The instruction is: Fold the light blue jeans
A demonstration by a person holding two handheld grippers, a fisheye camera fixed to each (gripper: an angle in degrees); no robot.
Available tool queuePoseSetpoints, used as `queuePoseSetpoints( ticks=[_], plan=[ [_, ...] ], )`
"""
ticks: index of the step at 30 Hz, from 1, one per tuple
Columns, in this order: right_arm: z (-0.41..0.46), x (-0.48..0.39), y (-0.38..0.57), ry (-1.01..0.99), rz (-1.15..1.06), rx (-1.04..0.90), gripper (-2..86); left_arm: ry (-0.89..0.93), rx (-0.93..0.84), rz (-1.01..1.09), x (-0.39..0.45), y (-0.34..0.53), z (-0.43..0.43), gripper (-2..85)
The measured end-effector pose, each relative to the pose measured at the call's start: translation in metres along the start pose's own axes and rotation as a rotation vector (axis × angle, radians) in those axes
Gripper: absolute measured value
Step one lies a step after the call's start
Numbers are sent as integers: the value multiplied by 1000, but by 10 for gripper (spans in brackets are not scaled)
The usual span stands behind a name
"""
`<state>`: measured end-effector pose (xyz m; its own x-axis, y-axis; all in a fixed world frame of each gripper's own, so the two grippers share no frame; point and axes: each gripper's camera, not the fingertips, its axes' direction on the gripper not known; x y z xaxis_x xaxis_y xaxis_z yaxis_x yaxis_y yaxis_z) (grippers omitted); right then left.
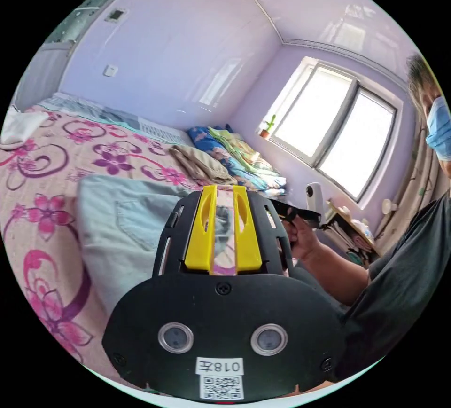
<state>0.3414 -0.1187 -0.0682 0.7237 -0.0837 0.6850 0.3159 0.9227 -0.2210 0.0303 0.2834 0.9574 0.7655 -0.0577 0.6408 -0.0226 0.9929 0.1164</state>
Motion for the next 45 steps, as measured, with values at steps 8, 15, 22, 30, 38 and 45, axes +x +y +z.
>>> queuePoseSetpoints(
  ticks=[8, 15, 22, 30, 38, 45],
  plan=[
    [109, 7, -25, 200, 0, -318, -3, -152, -96, 26, -27, 47, -114, 39],
    [96, 3, -52, 113, 55, -192, -4, -473, -429, 76, -35, 42, -29, 51],
    [96, 10, -71, 81, -12, -258, -1, -331, -573, -81, -112, 79, -77, 36],
    [125, 33, -192, 116, -188, -278, 120, -276, -194, -230, -234, 23, -144, 98],
    [203, 109, -261, -91, -72, -551, 189, -48, -330, -536, -446, 24, -51, 190],
    [220, 131, -256, -279, -18, -576, 151, -69, -461, -495, -486, 66, -46, 113]
  ],
)
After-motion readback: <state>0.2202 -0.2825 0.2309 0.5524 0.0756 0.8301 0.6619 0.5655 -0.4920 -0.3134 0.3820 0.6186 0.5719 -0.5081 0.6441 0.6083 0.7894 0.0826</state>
